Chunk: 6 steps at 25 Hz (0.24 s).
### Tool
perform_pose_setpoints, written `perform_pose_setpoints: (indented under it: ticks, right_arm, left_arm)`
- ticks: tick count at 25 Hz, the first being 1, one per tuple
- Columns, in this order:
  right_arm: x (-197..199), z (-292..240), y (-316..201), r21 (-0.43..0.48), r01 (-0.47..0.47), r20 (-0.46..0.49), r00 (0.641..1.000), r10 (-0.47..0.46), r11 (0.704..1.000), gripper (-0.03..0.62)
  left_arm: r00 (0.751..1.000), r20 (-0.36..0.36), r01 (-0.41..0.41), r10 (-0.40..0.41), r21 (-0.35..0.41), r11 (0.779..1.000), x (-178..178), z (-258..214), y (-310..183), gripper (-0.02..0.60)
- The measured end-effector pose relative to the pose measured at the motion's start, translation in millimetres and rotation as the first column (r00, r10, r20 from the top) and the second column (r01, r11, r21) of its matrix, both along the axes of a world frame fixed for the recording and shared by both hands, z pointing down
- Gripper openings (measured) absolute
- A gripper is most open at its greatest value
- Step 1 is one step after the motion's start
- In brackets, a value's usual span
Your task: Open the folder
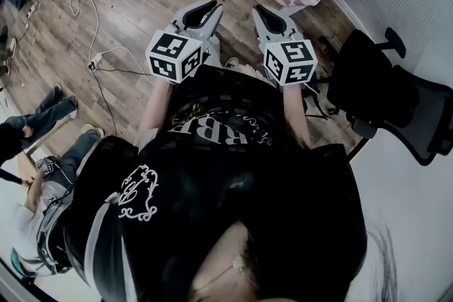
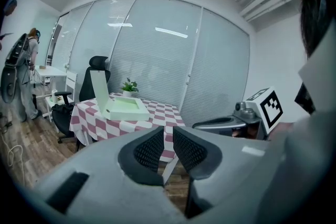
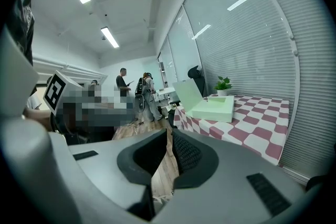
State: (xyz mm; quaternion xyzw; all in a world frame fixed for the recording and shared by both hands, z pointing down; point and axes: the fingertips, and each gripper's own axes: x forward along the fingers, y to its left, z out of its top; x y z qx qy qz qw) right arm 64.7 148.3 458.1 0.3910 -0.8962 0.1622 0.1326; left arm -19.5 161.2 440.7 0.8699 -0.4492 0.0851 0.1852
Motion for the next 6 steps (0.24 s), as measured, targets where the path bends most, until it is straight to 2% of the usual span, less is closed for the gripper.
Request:
perform_pose_setpoints:
  ticks: [6]
  right_arm:
    - [0.2,2.9,-3.4,-0.005,0.009,-0.008,1.0,-0.009,1.0,0.037]
  left_arm:
    - [1.0,-0.005,-0.002,0.002,-0.009,1.0,3.1,2.2,-3.7,0.064]
